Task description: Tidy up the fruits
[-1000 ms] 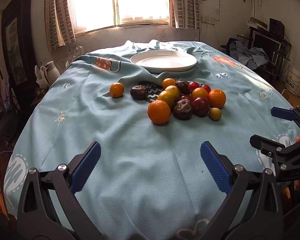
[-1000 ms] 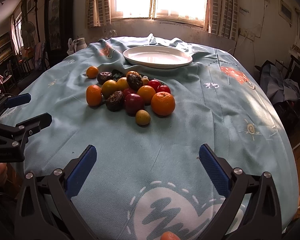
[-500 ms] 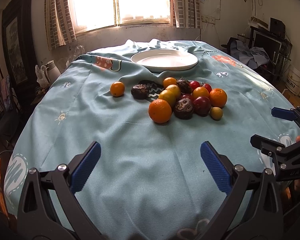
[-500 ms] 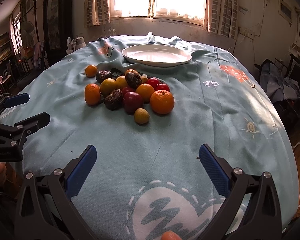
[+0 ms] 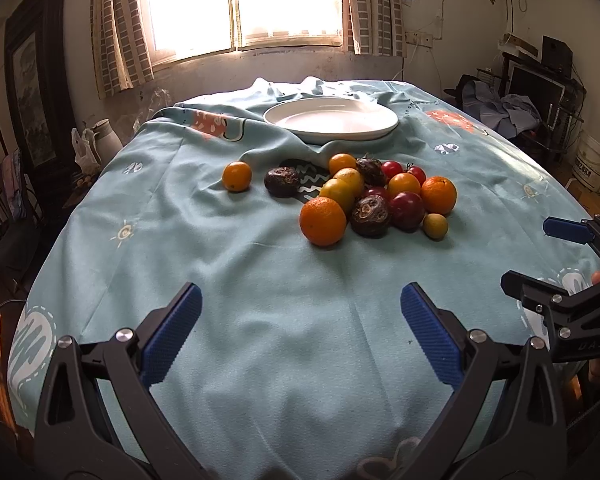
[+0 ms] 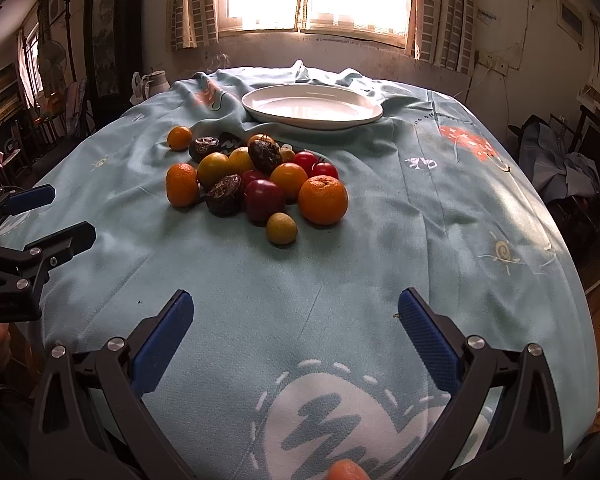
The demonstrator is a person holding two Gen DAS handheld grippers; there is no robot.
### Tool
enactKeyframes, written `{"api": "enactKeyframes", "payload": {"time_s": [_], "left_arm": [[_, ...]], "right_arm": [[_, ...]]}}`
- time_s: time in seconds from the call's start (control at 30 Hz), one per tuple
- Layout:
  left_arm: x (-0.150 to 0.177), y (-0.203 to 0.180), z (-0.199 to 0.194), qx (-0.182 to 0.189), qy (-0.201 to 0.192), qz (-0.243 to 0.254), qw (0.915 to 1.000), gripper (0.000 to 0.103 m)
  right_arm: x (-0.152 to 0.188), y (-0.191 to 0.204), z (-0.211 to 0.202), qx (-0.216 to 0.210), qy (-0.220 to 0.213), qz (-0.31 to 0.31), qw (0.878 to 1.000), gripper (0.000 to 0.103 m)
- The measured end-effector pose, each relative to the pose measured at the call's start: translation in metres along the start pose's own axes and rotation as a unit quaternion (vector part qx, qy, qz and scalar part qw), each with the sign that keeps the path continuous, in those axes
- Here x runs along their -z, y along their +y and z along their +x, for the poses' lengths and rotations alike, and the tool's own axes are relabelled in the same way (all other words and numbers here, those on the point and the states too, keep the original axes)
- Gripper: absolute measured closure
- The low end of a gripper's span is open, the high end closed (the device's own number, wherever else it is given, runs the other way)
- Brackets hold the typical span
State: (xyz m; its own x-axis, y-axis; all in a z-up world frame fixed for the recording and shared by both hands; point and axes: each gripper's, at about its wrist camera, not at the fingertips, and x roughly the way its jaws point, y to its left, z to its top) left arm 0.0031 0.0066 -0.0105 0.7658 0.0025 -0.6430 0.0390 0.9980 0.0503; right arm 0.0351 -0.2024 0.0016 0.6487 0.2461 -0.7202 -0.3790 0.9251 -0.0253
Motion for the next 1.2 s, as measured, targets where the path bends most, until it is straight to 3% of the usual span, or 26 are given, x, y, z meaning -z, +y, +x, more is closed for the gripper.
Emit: {"api": "enactKeyframes", "payload": {"time_s": [0.73,0.87,0.97,1.03,1.2], "left_arm": [[0.004,0.003,0.006,0.0,0.007,-0.004,1.0,0.002],[0.005,0.003,0.007,-0.001,0.011,-0.006,0.9999,0.002],[0.006,0.002,0.008,-0.001,0.013,-0.006,0.9999,0.002],[0.005,0.003,0.01,-0.001,0.016,-0.006,0.9999,0.002],[0.007,0.006,0.019,-0.001,0.028,-0.011,0.9996,0.002]], "right_arm": [[0.001,0.002,0.003,-0.006,0.002,-0.001,1.0,0.001],[0.003,0.003,0.005,-0.037,-0.001,0.0,0.999,0.001],[0.005,0.002,0.006,-0.083,-0.014,0.015,0.996,0.001],[0.005,0.005,0.004,-0.079,-0.027,0.017,0.996,0.001],[0.002,0.007,0.018,-0.068,0.016,0.016,0.997,0.001]]}}
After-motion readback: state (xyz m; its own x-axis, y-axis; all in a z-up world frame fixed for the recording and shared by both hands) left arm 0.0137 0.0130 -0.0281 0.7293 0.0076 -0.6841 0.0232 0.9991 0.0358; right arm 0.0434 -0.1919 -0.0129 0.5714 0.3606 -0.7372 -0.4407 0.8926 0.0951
